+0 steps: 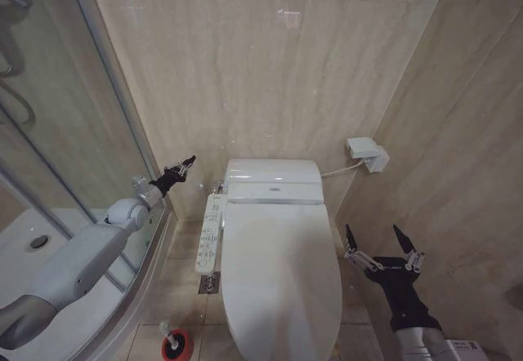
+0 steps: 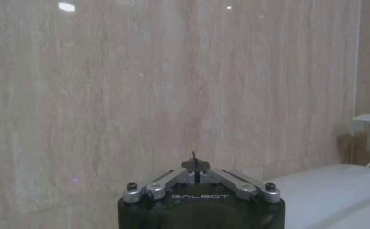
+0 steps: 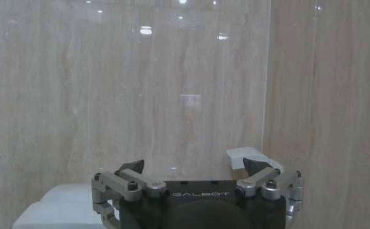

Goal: Open the toilet lid, clean the toilet bowl with a toilet brush, close the toilet lid, and flush.

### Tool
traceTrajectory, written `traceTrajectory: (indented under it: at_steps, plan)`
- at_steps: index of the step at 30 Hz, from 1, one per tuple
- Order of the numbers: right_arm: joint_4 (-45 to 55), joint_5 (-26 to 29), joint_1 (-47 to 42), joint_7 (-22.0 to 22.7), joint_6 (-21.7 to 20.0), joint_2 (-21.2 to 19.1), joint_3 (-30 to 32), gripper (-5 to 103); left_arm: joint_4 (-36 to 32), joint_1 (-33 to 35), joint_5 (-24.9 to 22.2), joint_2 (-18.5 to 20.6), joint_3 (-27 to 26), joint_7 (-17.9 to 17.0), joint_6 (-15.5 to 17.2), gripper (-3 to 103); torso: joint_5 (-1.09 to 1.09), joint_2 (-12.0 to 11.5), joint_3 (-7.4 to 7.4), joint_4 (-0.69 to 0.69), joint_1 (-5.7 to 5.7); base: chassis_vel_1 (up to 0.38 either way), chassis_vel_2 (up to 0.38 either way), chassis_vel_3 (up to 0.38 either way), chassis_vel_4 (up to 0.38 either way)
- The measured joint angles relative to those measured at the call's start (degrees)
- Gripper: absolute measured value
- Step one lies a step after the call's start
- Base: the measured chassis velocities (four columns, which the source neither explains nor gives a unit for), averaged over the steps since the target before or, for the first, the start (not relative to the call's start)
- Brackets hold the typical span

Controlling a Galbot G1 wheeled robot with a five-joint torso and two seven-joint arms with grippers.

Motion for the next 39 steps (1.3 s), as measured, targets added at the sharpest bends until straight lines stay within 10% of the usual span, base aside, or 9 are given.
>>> traceTrajectory:
  at_steps: [39]
  plan:
    - [0.0,0.0,0.0,0.0,0.0,0.0,0.0,100,1.9,1.7,0.2,-0.3,-0.5,2.9,-0.1,0,0.00,0.0,0.00,0.00,0.00,-0.030,0.018,0.036,-0.017]
